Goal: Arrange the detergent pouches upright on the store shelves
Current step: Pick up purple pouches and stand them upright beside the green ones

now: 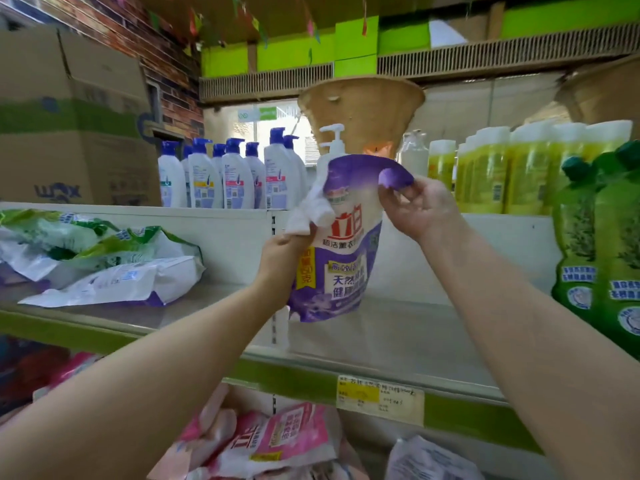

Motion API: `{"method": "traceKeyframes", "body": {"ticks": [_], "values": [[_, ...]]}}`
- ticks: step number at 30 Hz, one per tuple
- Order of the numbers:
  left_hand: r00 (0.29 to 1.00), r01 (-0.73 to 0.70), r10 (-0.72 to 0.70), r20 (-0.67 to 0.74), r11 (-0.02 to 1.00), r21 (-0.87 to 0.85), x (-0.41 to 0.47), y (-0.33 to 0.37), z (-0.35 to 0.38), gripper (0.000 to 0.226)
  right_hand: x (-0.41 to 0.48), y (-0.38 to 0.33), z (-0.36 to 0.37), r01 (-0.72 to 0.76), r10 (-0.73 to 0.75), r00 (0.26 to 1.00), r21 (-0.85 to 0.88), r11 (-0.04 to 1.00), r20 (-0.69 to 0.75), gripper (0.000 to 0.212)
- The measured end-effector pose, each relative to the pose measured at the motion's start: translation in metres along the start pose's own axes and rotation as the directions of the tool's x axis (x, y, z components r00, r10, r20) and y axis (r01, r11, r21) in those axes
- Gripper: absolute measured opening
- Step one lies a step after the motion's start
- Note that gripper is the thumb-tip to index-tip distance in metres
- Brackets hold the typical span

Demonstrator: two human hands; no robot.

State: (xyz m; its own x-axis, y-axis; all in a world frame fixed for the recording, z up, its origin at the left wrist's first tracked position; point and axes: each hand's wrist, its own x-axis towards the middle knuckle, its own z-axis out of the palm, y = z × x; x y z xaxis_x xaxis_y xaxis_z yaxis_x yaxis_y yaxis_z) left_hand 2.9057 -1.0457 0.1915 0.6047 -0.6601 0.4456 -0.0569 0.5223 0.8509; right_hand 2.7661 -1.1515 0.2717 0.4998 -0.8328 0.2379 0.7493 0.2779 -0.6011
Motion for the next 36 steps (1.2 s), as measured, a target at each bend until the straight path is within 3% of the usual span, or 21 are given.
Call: {"method": "traceKeyframes", "body": {"ticks": [3,6,9,10,13,15,17,18,22,26,29,32,34,36], "values": [[0.999,0.045,-0.044,0.005,0.994,-0.105,0.007,0.000,0.005,0.014,0.001,0.000,-0.020,0.019,-0.013,0.997,-0.073,0.997,0.076,0.022],[0.988,0.103,-0.078,0.131,0.975,-0.198,0.018,-0.008,0.010,0.045,0.005,-0.001,-0.038,0.154,-0.147,0.988,-0.223,0.962,0.051,0.021],[0.948,0.192,-0.113,0.297,0.949,-0.250,0.026,-0.010,0.018,0.056,-0.003,0.006,-0.051,0.208,-0.228,0.972,-0.639,0.741,0.052,0.006],[0.935,0.211,-0.118,0.335,0.943,-0.258,0.030,-0.009,0.020,0.056,-0.005,0.009,-0.056,0.174,-0.175,0.982,-0.721,0.670,0.074,0.012],[0.932,0.231,-0.130,0.338,0.932,-0.280,0.041,-0.012,0.020,0.059,-0.007,0.022,-0.075,0.000,0.103,0.992,-0.792,0.611,0.079,0.034],[0.989,0.134,-0.121,0.081,0.976,-0.174,0.048,-0.017,0.021,0.050,0.002,0.028,-0.083,-0.085,0.113,0.993,-0.770,0.633,-0.017,0.052],[0.970,0.062,-0.035,-0.242,0.992,0.105,0.051,-0.030,0.020,0.045,0.011,0.033,-0.087,-0.080,0.041,0.997,-0.727,0.682,-0.072,0.062],[0.959,0.053,0.002,-0.283,0.981,0.184,0.050,-0.037,0.020,0.049,0.013,0.036,-0.087,-0.054,-0.013,0.996,-0.720,0.692,-0.088,0.058],[0.989,0.132,-0.113,-0.093,0.963,0.236,0.033,-0.063,0.024,0.072,0.013,0.044,-0.090,0.056,-0.253,0.958,-0.776,0.629,-0.136,0.028],[0.949,0.250,-0.299,0.101,0.908,0.338,0.027,-0.061,0.020,0.031,0.013,0.045,-0.091,0.057,-0.361,0.917,-0.839,0.541,-0.170,0.030],[0.880,0.371,-0.454,0.143,0.843,0.389,0.032,-0.053,0.017,0.020,0.014,0.046,-0.092,-0.002,-0.289,0.939,-0.840,0.543,-0.189,0.035],[0.879,0.433,-0.459,0.125,0.881,0.193,0.038,-0.061,0.024,0.014,0.010,0.035,-0.094,-0.154,-0.046,0.976,-0.819,0.553,-0.215,0.044],[0.899,0.418,-0.428,0.093,0.902,0.108,0.045,-0.069,0.029,0.017,0.000,0.029,-0.096,-0.281,0.155,0.960,-0.832,0.478,-0.235,0.037],[0.916,0.395,-0.397,0.055,0.918,0.041,0.052,-0.077,0.033,0.011,0.000,0.033,-0.099,-0.292,0.206,0.952,-0.880,0.375,-0.228,0.058]]}}
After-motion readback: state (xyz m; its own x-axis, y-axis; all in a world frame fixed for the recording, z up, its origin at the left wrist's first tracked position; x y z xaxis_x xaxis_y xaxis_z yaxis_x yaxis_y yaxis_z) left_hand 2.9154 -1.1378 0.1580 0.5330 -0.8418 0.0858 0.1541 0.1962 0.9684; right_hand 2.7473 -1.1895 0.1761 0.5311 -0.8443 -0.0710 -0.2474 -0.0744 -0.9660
